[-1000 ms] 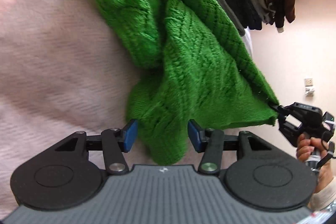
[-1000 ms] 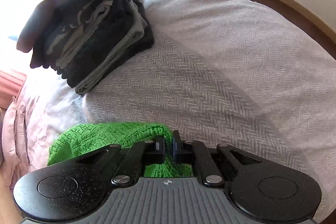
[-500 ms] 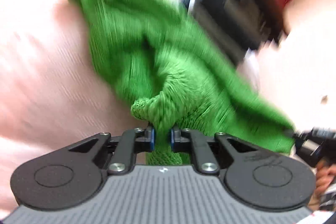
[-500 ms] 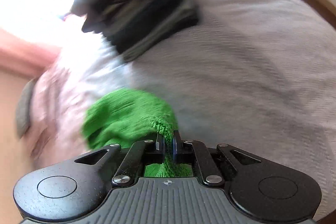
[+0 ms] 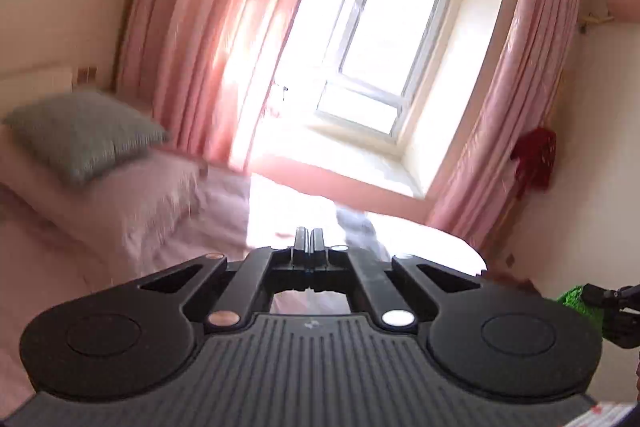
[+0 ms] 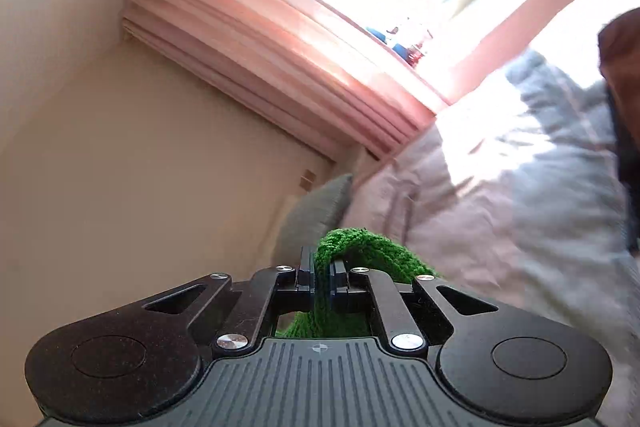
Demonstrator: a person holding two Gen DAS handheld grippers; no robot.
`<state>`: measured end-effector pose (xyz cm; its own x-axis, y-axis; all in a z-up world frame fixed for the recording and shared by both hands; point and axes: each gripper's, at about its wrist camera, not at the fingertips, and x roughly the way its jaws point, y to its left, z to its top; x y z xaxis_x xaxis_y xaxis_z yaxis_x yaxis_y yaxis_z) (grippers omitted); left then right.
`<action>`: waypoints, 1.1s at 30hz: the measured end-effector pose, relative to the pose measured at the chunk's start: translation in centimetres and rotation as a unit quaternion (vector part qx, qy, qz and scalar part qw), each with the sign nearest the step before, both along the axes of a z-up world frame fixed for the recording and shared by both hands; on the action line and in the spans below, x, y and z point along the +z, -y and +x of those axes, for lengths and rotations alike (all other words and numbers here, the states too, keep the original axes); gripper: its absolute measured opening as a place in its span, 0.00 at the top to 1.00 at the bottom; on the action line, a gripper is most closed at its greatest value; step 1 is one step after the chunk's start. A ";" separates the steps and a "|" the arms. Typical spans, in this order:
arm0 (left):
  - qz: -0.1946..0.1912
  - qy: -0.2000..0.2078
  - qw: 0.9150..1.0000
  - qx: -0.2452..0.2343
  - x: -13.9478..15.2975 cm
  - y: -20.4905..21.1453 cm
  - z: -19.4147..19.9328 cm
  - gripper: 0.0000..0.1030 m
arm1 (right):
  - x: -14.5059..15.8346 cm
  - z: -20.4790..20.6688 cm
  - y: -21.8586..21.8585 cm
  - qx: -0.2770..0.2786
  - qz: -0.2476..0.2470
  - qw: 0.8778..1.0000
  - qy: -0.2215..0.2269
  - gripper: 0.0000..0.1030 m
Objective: Organize objects
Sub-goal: 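Grasp the vest with the left gripper while the right gripper holds its edge, then lift the vest with both grippers and shake it open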
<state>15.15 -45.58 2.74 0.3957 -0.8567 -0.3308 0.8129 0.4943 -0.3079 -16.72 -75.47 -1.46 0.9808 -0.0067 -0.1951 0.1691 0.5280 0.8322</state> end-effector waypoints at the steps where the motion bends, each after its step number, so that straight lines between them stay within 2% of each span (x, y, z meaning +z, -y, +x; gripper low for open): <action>1: -0.020 0.004 1.000 0.003 2.3 -0.2 1.4 1.00 | 1.5 1.3 -0.4 0.006 -0.011 1.000 0.014 0.97; 3: -0.038 0.011 0.999 0.010 5.5 -0.9 2.7 1.00 | 3.8 2.7 -1.9 0.021 -0.038 0.999 0.033 0.97; 4: -0.035 0.020 0.999 0.004 6.5 -1.3 2.9 1.00 | 4.3 2.6 -2.9 0.021 -0.058 0.997 0.037 0.97; 6: -0.005 0.008 1.000 -0.008 6.0 -2.0 2.8 1.00 | 3.6 0.5 -4.6 0.011 -0.066 0.997 0.032 0.97; 7: 0.009 -0.004 1.000 -0.015 4.9 -2.4 2.8 0.94 | 2.5 -1.1 -5.3 -0.002 -0.065 0.998 0.019 0.97; 8: 0.029 -0.018 0.999 -0.029 2.7 -3.3 2.4 0.79 | 0.9 -3.0 -5.9 -0.020 -0.063 0.998 -0.004 0.97; 10: 0.085 -0.043 0.994 -0.045 -2.8 -3.8 1.3 0.58 | -3.9 -8.4 -6.5 -0.057 -0.022 0.996 -0.070 0.97; 12: 0.155 -0.087 0.982 -0.060 -10.6 -4.1 -0.4 0.58 | -9.3 -13.5 -6.8 -0.101 0.044 0.983 -0.148 0.97; 13: 0.185 -0.115 0.974 -0.062 -13.7 -3.9 -1.1 0.58 | -12.6 -16.8 -6.9 -0.131 0.083 0.968 -0.199 0.97; 14: 0.220 -0.160 0.960 -0.069 -18.2 -4.8 -2.1 0.58 | -15.3 -19.6 -7.3 -0.159 0.114 0.952 -0.237 0.97; 15: 0.244 -0.192 0.947 -0.081 -21.6 -4.7 -3.4 0.58 | -18.1 -22.6 -7.7 -0.184 0.143 0.935 -0.265 0.97; 16: 0.262 -0.218 0.936 -0.089 -24.3 -4.5 -4.5 0.58 | -20.6 -25.2 -8.1 -0.215 0.167 0.914 -0.301 0.97; 17: 0.277 -0.243 0.924 -0.100 -28.1 -4.9 -6.5 0.59 | -23.0 -27.8 -8.4 -0.242 0.199 0.892 -0.325 0.97; 18: 0.288 -0.263 0.915 -0.107 -30.8 -4.8 -7.6 0.59 | -25.5 -30.1 -8.8 -0.258 0.232 0.877 -0.331 0.97; 20: 0.293 -0.306 0.897 -0.129 -34.9 -4.1 -9.9 0.58 | -28.8 -32.9 -8.9 -0.295 0.259 0.845 -0.363 0.97; 22: 0.302 -0.312 0.888 -0.148 -37.8 -2.9 -12.0 0.53 | -31.3 -33.9 -8.6 -0.289 0.268 0.847 -0.356 0.97; 24: 0.332 -0.304 0.879 -0.162 -40.8 -1.9 -14.8 0.50 | -32.7 -34.4 -7.8 -0.291 0.269 0.842 -0.366 0.96; 25: 0.343 -0.310 0.870 -0.170 -41.8 -1.7 -16.1 0.50 | -33.3 -34.4 -7.6 -0.286 0.253 0.844 -0.377 0.88; 26: 0.347 -0.320 0.865 -0.172 -42.8 -1.6 -17.1 0.47 | -33.6 -34.6 -7.5 -0.281 0.232 0.845 -0.392 0.66; 27: 0.344 -0.326 0.864 -0.170 -43.7 -1.9 -18.1 0.43 | -33.8 -34.7 -7.2 -0.277 0.210 0.846 -0.403 0.51; 28: 0.334 -0.322 0.871 -0.163 -44.1 -2.3 -19.0 0.34 | -33.9 -34.6 -7.3 -0.272 0.185 0.851 -0.410 0.29; 29: 0.326 -0.314 0.878 -0.155 -44.3 -2.4 -19.6 0.30 | -34.1 -34.5 -7.7 -0.260 0.160 0.859 -0.411 0.27; 31: 0.312 -0.312 0.884 -0.152 -44.6 -2.3 -20.5 0.28 | -35.1 -34.3 -8.1 -0.226 0.145 0.874 -0.405 0.27; 33: 0.301 -0.317 0.885 -0.161 -44.6 -2.0 -21.2 0.42 | -36.8 -34.3 -8.6 -0.212 0.143 0.878 -0.405 0.27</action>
<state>-6.03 -43.61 -41.90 -0.2653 -0.4842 -0.8338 0.7003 0.4976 -0.5118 -51.00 -66.92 -38.22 0.4400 -0.1748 -0.8808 0.8977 0.0623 0.4361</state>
